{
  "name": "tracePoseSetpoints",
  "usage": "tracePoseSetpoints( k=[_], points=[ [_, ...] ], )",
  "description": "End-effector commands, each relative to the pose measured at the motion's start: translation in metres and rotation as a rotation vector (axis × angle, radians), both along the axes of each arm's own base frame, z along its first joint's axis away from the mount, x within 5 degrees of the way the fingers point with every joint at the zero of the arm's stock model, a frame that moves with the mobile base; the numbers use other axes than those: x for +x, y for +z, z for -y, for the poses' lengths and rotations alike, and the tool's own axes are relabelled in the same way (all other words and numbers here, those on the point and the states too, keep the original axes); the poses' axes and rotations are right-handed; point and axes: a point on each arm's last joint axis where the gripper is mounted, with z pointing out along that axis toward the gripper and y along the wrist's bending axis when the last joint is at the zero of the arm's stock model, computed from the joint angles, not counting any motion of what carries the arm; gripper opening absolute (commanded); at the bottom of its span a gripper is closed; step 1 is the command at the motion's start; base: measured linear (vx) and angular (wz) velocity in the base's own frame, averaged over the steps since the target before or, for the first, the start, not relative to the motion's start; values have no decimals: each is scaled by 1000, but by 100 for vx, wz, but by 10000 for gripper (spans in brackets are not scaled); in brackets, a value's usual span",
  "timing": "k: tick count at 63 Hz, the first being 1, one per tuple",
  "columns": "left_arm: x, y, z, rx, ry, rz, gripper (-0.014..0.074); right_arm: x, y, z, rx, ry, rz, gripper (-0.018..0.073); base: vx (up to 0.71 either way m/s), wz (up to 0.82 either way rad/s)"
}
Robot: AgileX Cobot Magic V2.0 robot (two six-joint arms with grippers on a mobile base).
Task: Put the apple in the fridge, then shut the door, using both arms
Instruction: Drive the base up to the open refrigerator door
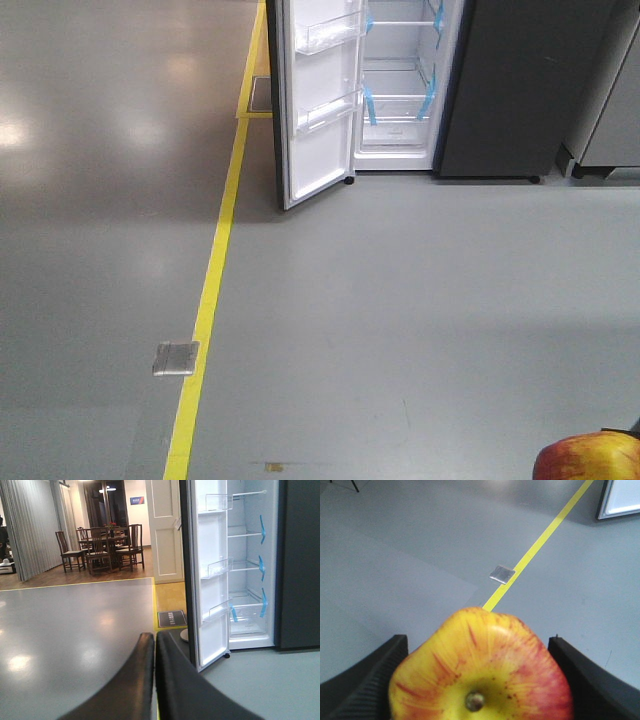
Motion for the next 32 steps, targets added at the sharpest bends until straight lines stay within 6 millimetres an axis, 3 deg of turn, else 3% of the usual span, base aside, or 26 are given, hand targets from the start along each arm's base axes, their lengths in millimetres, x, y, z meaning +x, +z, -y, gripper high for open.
tracePoseSetpoints(
  k=[1,32],
  points=[
    [-1,0,1,-11,-12,63,-6,3,15,-1,59,-15,74,377,31,0],
    [-1,0,1,-11,-12,63,-6,3,15,-1,59,-15,74,377,31,-2]
  ],
)
